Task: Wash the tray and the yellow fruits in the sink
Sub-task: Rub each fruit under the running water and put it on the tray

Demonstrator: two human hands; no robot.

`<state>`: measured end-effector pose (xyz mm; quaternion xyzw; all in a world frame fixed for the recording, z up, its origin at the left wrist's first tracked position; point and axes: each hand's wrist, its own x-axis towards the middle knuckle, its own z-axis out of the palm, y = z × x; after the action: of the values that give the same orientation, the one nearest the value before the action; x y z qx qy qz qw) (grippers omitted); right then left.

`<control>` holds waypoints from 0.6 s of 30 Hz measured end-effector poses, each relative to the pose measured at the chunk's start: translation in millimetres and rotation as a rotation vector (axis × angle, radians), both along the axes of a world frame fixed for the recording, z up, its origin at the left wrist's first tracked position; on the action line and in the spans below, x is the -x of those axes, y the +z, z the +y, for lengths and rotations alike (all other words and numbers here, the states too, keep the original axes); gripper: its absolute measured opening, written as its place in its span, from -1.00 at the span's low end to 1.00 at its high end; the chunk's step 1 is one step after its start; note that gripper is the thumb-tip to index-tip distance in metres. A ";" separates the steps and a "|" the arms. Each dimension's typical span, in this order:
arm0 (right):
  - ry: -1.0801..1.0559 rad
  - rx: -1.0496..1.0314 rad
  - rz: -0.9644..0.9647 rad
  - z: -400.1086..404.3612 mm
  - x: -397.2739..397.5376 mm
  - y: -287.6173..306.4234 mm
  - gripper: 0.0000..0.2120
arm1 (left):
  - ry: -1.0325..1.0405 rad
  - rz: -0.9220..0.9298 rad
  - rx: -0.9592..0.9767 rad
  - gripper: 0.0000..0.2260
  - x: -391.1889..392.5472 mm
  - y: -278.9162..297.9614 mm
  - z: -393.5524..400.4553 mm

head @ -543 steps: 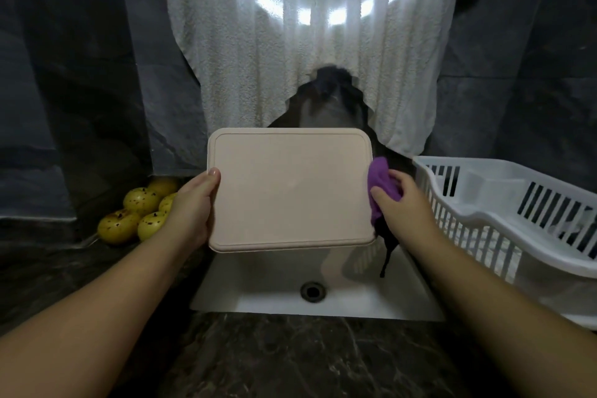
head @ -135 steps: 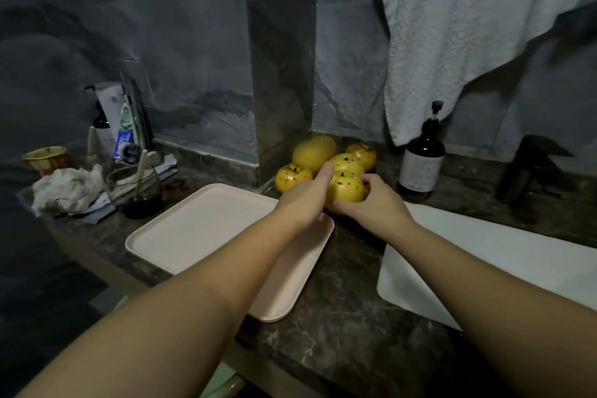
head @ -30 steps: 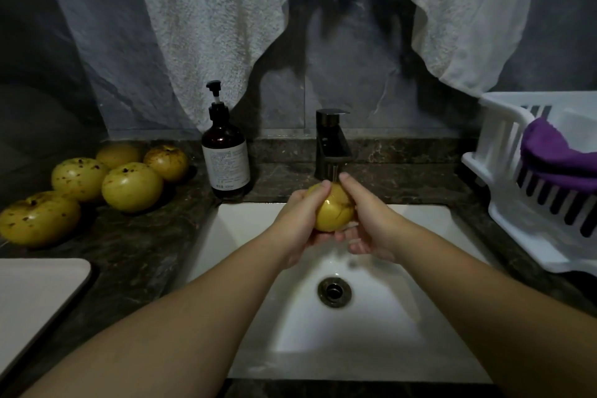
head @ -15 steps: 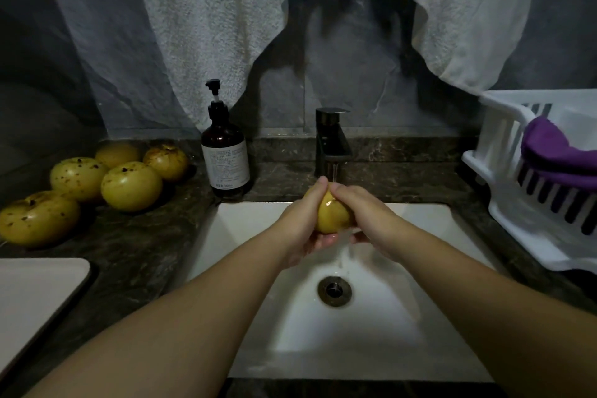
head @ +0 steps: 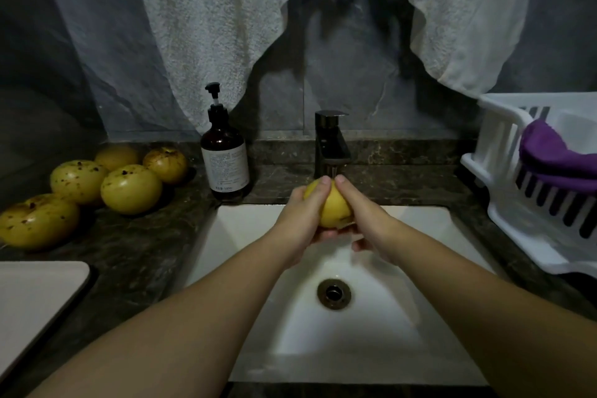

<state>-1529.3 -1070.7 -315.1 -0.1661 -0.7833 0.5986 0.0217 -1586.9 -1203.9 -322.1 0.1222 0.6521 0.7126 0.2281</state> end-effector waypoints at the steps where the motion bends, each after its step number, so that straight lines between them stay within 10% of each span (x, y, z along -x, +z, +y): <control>1: -0.002 -0.007 0.002 -0.1 0.4 -0.4 -0.26 | -0.005 -0.003 0.000 -0.49 -0.2 -0.1 0.4; 7: 0.028 -0.017 0.103 3.7 -2.2 -4.1 -0.49 | -0.013 -0.102 0.010 -0.46 2.4 0.2 -3.9; 18: 0.096 0.014 0.054 3.9 -4.8 -2.7 -0.28 | 0.006 -0.026 -0.015 -0.54 1.0 2.1 -2.2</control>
<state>-1524.5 -1066.7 -317.8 -0.1121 -0.7853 0.6087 0.0128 -1587.9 -1206.1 -320.0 0.1128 0.6442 0.7196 0.2335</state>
